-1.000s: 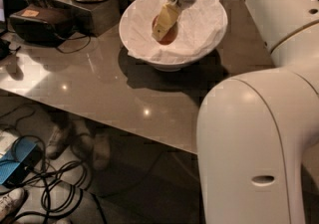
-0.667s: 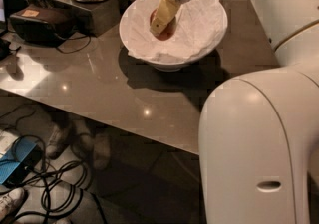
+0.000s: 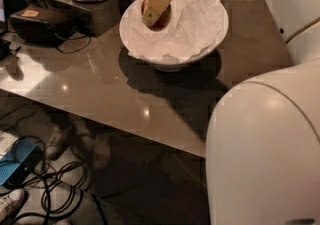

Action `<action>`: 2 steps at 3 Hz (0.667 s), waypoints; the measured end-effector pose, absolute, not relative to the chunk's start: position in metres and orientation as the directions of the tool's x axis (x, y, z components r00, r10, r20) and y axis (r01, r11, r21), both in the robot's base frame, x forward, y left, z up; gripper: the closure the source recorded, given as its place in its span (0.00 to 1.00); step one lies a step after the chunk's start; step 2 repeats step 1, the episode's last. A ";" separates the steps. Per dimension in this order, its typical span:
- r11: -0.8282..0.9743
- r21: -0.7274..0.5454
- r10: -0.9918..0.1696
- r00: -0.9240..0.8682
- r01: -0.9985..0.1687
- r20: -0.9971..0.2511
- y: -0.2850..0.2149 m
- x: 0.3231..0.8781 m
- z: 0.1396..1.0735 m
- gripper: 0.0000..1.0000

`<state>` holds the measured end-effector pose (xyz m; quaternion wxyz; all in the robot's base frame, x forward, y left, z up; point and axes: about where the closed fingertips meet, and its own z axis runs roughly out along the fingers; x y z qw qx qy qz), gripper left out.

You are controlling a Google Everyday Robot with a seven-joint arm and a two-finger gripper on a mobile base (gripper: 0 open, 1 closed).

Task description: Pick apple from white bowl

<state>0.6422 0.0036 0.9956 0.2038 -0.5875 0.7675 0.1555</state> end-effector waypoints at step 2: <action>0.217 -0.042 -0.852 -0.168 -0.975 -0.495 0.014 0.624 1.015 1.00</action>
Offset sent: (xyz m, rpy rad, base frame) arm 0.0000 0.0000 0.0000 0.0000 0.0000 0.0000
